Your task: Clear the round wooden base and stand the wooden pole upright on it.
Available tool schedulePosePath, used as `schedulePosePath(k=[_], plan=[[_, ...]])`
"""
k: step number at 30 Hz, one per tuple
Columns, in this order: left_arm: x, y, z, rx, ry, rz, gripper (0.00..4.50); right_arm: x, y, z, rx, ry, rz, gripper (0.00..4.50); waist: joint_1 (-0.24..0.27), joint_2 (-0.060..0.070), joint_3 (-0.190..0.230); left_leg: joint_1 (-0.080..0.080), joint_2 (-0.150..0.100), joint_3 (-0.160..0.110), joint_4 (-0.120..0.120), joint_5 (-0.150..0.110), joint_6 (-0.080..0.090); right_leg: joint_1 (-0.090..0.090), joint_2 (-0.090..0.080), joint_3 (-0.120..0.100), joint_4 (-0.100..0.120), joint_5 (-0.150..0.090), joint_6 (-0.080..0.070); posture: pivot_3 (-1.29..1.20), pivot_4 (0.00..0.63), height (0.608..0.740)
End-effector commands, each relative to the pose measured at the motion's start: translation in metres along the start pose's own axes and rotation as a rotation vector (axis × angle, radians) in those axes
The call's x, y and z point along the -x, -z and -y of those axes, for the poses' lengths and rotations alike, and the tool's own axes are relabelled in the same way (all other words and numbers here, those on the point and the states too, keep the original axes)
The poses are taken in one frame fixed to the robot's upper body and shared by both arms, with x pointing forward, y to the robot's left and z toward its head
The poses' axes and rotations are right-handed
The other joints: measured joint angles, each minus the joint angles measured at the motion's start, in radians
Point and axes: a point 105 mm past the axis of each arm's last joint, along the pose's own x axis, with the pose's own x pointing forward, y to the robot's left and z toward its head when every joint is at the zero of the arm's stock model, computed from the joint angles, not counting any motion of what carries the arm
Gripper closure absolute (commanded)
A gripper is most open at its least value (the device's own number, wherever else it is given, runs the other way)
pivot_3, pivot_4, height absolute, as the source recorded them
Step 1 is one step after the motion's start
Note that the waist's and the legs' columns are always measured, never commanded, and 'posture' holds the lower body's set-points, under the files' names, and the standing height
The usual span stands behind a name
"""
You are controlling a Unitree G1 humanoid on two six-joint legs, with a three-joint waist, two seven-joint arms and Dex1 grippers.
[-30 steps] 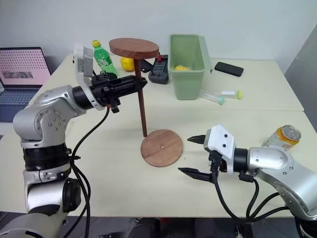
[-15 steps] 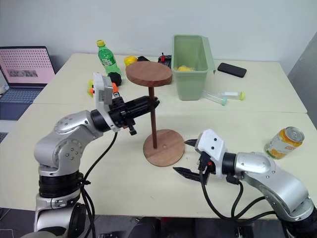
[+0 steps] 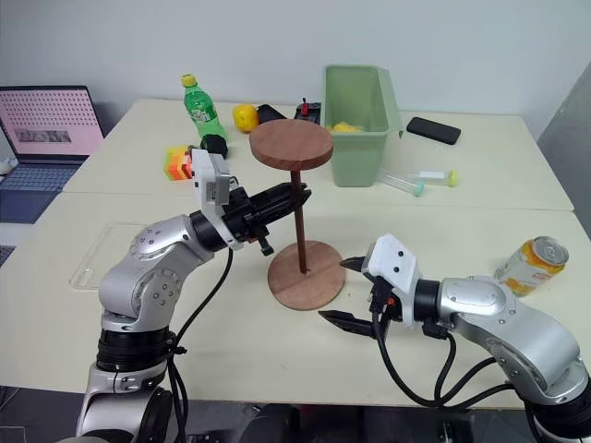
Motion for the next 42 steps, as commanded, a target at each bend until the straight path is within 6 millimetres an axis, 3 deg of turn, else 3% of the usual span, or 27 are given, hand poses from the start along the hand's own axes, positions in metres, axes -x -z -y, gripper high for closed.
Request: schedulePosePath(k=[1, 14, 21, 31, 42], plan=[[-0.003, -0.002, 0.006, -0.022, 0.032, 0.017, 4.24, 0.005, -0.006, -0.001, 0.038, 0.010, 0.011, 0.00, 0.000, 0.000, 0.000, 0.000, 0.000, 0.000, 0.000, 0.000, 0.000, 0.000, 0.000, 0.000, 0.000, 0.000, 0.000, 0.00, 0.150, 0.740], [0.000, 0.010, 0.006, -0.029, 0.028, -0.006, 4.24, 0.007, 0.000, -0.002, 0.041, 0.014, 0.001, 0.00, 0.000, 0.000, 0.000, 0.000, 0.000, 0.000, 0.000, 0.000, 0.000, 0.000, 0.000, 0.000, 0.000, 0.000, 0.000, 0.00, 0.150, 0.740], [0.022, 0.026, 0.004, -0.024, -0.040, -0.078, 4.24, 0.006, 0.000, -0.004, 0.038, 0.020, 0.019, 0.00, 0.000, 0.000, -0.001, 0.005, 0.001, 0.001, -0.001, 0.000, 0.001, 0.003, 0.000, 0.001, 0.000, 0.000, 0.000, 0.00, 0.150, 0.740], [0.040, 0.056, -0.005, 0.010, -0.098, -0.179, 4.25, 0.003, -0.002, 0.001, 0.025, 0.042, 0.034, 0.00, 0.000, 0.000, -0.003, 0.018, 0.001, 0.001, -0.004, -0.002, 0.004, 0.016, 0.001, 0.001, -0.002, 0.000, 0.000, 0.00, 0.150, 0.740], [0.038, 0.053, -0.004, -0.025, -0.082, -0.201, 4.25, 0.003, -0.004, 0.003, 0.027, 0.051, 0.041, 0.00, -0.001, 0.001, -0.005, 0.024, 0.002, 0.005, -0.006, -0.002, 0.004, 0.019, 0.001, 0.002, -0.002, 0.000, 0.000, 0.00, 0.150, 0.740]])
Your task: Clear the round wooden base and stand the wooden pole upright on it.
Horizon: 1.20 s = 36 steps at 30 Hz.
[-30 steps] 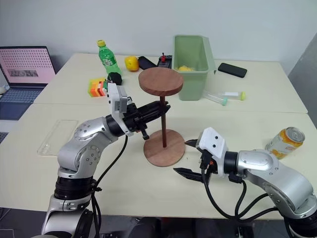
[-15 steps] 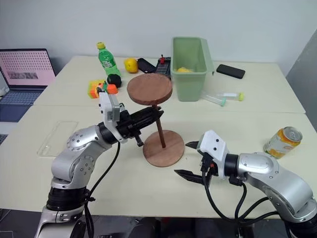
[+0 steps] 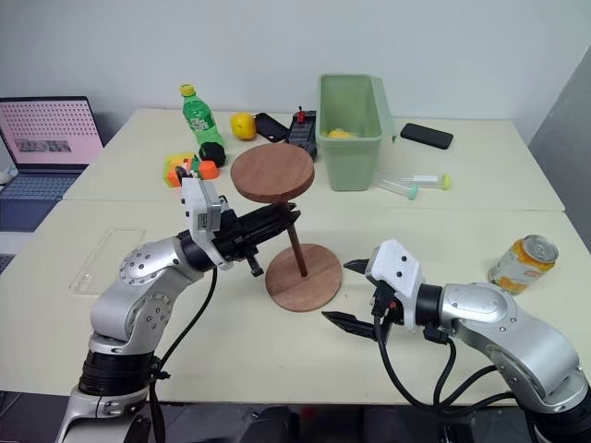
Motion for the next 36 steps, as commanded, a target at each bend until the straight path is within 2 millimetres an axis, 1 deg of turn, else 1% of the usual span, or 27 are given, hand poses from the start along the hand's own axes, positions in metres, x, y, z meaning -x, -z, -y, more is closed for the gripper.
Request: schedulePosePath(k=[1, 2, 4, 5, 6, 9, 10, 13, 17, 19, 22, 24, 26, 28, 31, 33, 36], plan=[[0.009, 0.033, -0.006, 0.040, -0.049, -0.148, 3.90, 0.002, -0.011, 0.002, 0.034, 0.017, 0.036, 0.00, 0.000, 0.000, -0.001, 0.000, 0.000, 0.000, 0.000, 0.000, 0.000, 0.000, 0.000, 0.000, 0.000, 0.000, 0.000, 0.00, 0.150, 0.740], [0.009, 0.032, -0.005, 0.029, -0.037, -0.152, 3.53, 0.002, -0.011, 0.002, 0.034, 0.017, 0.036, 0.00, 0.000, 0.001, -0.001, 0.000, 0.000, 0.000, 0.000, 0.000, 0.000, 0.000, 0.000, 0.000, 0.000, 0.000, 0.000, 0.00, 0.150, 0.740], [0.008, 0.031, -0.002, 0.016, -0.019, -0.152, 3.17, 0.002, -0.011, 0.003, 0.035, 0.018, 0.037, 0.00, -0.001, 0.002, 0.000, 0.000, 0.000, 0.000, -0.001, 0.000, 0.000, 0.000, 0.000, 0.000, 0.000, 0.000, 0.000, 0.00, 0.150, 0.740], [0.008, 0.030, -0.001, 0.014, -0.007, -0.154, 2.92, 0.002, -0.011, 0.003, 0.035, 0.019, 0.037, 0.00, 0.000, 0.001, 0.000, -0.001, 0.000, 0.001, -0.001, 0.000, 0.000, -0.002, 0.001, 0.001, 0.000, 0.000, 0.000, 0.00, 0.150, 0.740], [0.007, 0.030, 0.000, -0.004, 0.005, -0.160, 2.80, 0.002, -0.011, 0.003, 0.035, 0.020, 0.037, 0.00, 0.000, -0.001, 0.001, -0.003, 0.000, 0.000, -0.001, 0.000, 0.000, -0.003, 0.001, 0.000, 0.000, 0.000, 0.000, 0.00, 0.150, 0.740], [0.004, 0.028, 0.007, -0.032, 0.051, -0.165, 2.16, 0.001, -0.010, 0.004, 0.035, 0.023, 0.036, 0.00, 0.002, -0.001, 0.001, -0.009, -0.001, -0.003, 0.001, 0.000, 0.000, -0.007, 0.000, 0.000, -0.002, 0.000, 0.000, 0.00, 0.150, 0.740], [0.004, 0.028, 0.008, -0.034, 0.060, -0.166, 2.03, 0.001, -0.010, 0.004, 0.035, 0.024, 0.035, 0.00, 0.003, -0.001, 0.001, -0.010, -0.001, -0.003, 0.001, 0.000, 0.000, -0.007, 0.000, 0.000, -0.002, 0.000, 0.000, 0.00, 0.150, 0.740], [0.006, 0.030, 0.011, -0.045, 0.091, -0.191, 1.43, 0.001, -0.010, 0.004, 0.035, 0.027, 0.034, 0.00, 0.003, -0.001, 0.001, -0.013, -0.002, -0.004, 0.001, 0.000, 0.000, -0.009, -0.001, 0.000, -0.003, 0.000, 0.000, 0.00, 0.150, 0.740], [0.012, 0.032, 0.009, -0.099, 0.120, -0.244, 1.43, 0.002, -0.009, 0.005, 0.034, 0.032, 0.030, 0.00, 0.002, -0.001, 0.001, -0.014, -0.001, -0.004, 0.001, 0.000, 0.000, -0.010, -0.001, -0.001, -0.003, 0.000, 0.000, 0.00, 0.150, 0.740], [0.017, 0.032, 0.002, -0.127, 0.134, -0.280, 1.43, 0.003, -0.008, 0.007, 0.034, 0.039, 0.024, 0.00, 0.002, -0.001, 0.002, -0.014, -0.001, -0.004, 0.001, 0.000, 0.000, -0.010, -0.001, -0.001, -0.003, 0.000, 0.000, 0.00, 0.150, 0.740], [0.031, 0.031, -0.009, -0.166, 0.184, -0.379, 1.43, 0.008, -0.005, 0.014, 0.041, 0.054, 0.003, 0.00, 0.002, -0.001, 0.002, -0.014, -0.001, -0.004, 0.001, 0.000, 0.000, -0.010, 0.000, -0.001, -0.003, 0.000, 0.000, 0.00, 0.150, 0.740], [0.040, 0.028, -0.015, -0.151, 0.186, -0.426, 1.43, 0.013, -0.004, 0.018, 0.049, 0.061, -0.008, 0.00, 0.001, -0.001, 0.002, -0.014, -0.002, -0.003, 0.001, 0.000, 0.000, -0.011, 0.000, -0.002, -0.003, 0.000, 0.000, 0.00, 0.150, 0.740], [0.054, 0.026, -0.019, -0.143, 0.184, -0.479, 1.43, 0.021, -0.005, 0.022, 0.061, 0.064, -0.019, 0.00, 0.001, -0.001, 0.003, -0.014, -0.002, -0.003, 0.000, 0.000, 0.000, -0.011, 0.000, -0.002, -0.003, 0.000, 0.000, 0.00, 0.150, 0.740], [0.074, 0.020, -0.031, -0.136, 0.135, -0.540, 1.43, 0.034, -0.007, 0.026, 0.080, 0.058, -0.030, 0.00, 0.000, -0.001, 0.003, -0.014, -0.002, -0.002, 0.000, 0.000, 0.000, -0.011, 0.000, -0.002, -0.004, 0.000, 0.000, 0.00, 0.150, 0.740], [0.098, 0.010, -0.048, -0.124, 0.049, -0.575, 1.43, 0.051, -0.010, 0.026, 0.091, 0.042, -0.040, 0.00, 0.001, -0.001, 0.006, -0.015, -0.001, -0.002, 0.000, 0.000, 0.000, -0.013, 0.000, -0.002, -0.004, 0.000, 0.000, 0.00, 0.150, 0.740], [0.109, 0.005, -0.053, -0.118, 0.014, -0.590, 1.43, 0.060, -0.011, 0.025, 0.091, 0.031, -0.043, 0.00, 0.001, -0.001, 0.006, -0.015, -0.001, -0.002, 0.000, 0.000, 0.000, -0.013, 0.000, -0.002, -0.004, 0.000, 0.000, 0.00, 0.150, 0.740], [0.134, 0.002, -0.060, -0.108, -0.042, -0.645, 1.43, 0.075, -0.014, 0.025, 0.086, 0.023, -0.064, 0.00, 0.001, 0.000, 0.006, -0.015, -0.001, -0.002, 0.000, 0.000, 0.000, -0.012, 0.000, -0.002, -0.004, 0.000, 0.000, 0.00, 0.150, 0.740]])
